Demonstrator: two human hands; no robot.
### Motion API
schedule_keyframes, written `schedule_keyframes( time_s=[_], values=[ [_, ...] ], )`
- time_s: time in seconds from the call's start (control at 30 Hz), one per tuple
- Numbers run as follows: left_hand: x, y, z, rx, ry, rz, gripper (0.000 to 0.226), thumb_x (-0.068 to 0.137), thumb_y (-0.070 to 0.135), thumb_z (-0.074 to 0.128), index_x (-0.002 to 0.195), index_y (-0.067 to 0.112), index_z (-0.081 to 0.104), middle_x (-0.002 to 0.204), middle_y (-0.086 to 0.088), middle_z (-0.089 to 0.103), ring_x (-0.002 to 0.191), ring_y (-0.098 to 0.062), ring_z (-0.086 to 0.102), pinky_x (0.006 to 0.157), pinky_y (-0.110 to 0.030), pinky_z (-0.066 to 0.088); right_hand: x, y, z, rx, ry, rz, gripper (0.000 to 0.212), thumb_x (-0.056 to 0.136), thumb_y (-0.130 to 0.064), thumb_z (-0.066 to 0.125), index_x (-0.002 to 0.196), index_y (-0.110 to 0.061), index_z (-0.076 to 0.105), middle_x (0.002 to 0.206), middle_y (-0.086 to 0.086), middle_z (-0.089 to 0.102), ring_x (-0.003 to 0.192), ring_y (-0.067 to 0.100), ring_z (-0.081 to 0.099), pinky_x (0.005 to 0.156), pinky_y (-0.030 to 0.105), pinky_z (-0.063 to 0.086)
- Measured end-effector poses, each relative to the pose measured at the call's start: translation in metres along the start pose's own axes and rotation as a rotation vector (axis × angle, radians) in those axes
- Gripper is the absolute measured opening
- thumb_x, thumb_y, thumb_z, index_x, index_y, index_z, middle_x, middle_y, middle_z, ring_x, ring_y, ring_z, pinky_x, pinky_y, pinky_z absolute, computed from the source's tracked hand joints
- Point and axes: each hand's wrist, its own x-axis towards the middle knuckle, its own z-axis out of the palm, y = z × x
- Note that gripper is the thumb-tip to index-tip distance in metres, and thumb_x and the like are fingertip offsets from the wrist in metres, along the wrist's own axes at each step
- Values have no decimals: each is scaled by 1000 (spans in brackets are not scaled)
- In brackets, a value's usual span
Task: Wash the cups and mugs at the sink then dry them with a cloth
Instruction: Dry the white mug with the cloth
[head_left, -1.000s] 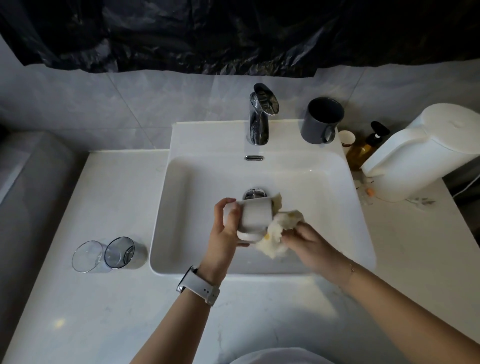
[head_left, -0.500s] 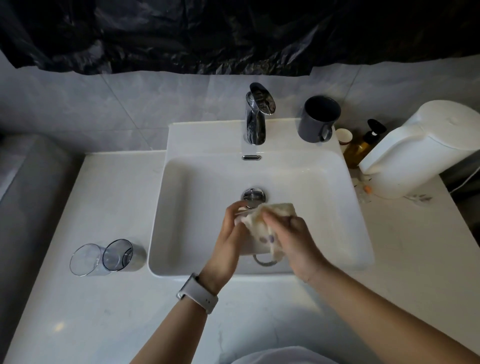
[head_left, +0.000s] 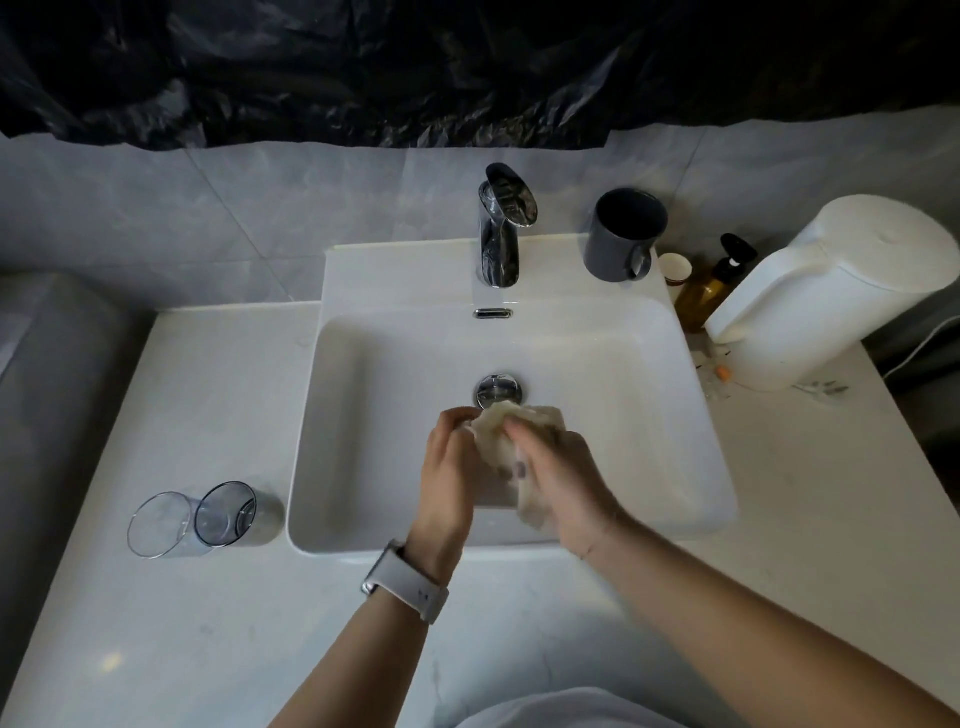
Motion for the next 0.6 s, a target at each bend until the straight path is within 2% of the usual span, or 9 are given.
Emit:
schedule_keyframes(
  time_s=[0.07, 0.13, 0.23, 0.3, 0.37, 0.4, 0.5, 0.57, 0.6],
  values=[
    [1, 9, -2, -180, -88, -316, 43, 98, 52, 37, 103, 23, 68, 104, -12, 72, 93, -26, 66, 86, -46, 54, -3, 18, 1, -247, 23, -292, 45, 88, -36, 62, 60, -1, 57, 49, 9, 55, 50, 12, 51, 50, 28, 44],
    [-1, 14, -2, -255, -138, -411, 57, 98, 58, 33, 111, 17, 70, 104, -12, 75, 94, -24, 70, 81, -45, 58, -6, 18, 1, -415, -13, -398, 65, 82, -51, 57, 62, 11, 53, 55, 25, 55, 50, 26, 53, 53, 39, 46],
    [-3, 8, 7, -224, -10, -197, 42, 103, 44, 33, 109, 21, 67, 99, -10, 74, 86, -20, 71, 69, -42, 59, 0, -3, 4, -290, -15, -267, 52, 79, -45, 61, 67, 6, 61, 49, 11, 54, 47, 21, 51, 50, 28, 44],
    [-5, -3, 8, -14, 100, 67, 29, 96, 43, 36, 106, 31, 60, 104, -7, 67, 94, -20, 65, 80, -46, 56, 10, -20, 3, -96, -15, 29, 33, 85, -28, 64, 55, -14, 63, 43, -5, 45, 43, 8, 44, 45, 16, 36],
    [-6, -11, 6, 89, 49, 135, 34, 83, 49, 39, 108, 35, 55, 111, -8, 62, 103, -23, 58, 88, -44, 48, 15, -24, 0, -38, -13, 146, 40, 86, -26, 65, 48, -17, 55, 45, -4, 39, 43, 9, 39, 45, 20, 33],
    [-6, -8, 3, 13, 25, 66, 38, 79, 52, 43, 109, 34, 57, 111, -8, 63, 102, -24, 57, 87, -45, 47, 12, -21, 1, -70, -11, 109, 39, 86, -28, 66, 52, -12, 55, 47, -1, 41, 44, 9, 40, 47, 21, 34],
    [1, 7, -7, -340, -92, -316, 49, 89, 58, 48, 114, 20, 66, 109, -9, 70, 98, -27, 64, 89, -48, 50, -6, 6, 3, -322, -27, -338, 51, 84, -42, 59, 61, 3, 56, 51, 12, 52, 54, 8, 48, 54, 25, 41],
    [-2, 14, -9, -331, -106, -362, 56, 96, 58, 38, 115, 15, 68, 109, -15, 72, 100, -31, 68, 90, -53, 54, -10, 9, 2, -462, -81, -479, 52, 80, -45, 55, 54, -1, 49, 45, 5, 47, 51, 5, 45, 51, 24, 39],
    [-5, 14, -7, -324, -66, -315, 55, 98, 56, 36, 115, 13, 67, 108, -17, 72, 98, -32, 69, 86, -54, 56, -6, 5, 2, -452, -124, -443, 49, 80, -42, 58, 55, 0, 51, 47, 5, 49, 50, 6, 46, 50, 24, 40]
  ],
)
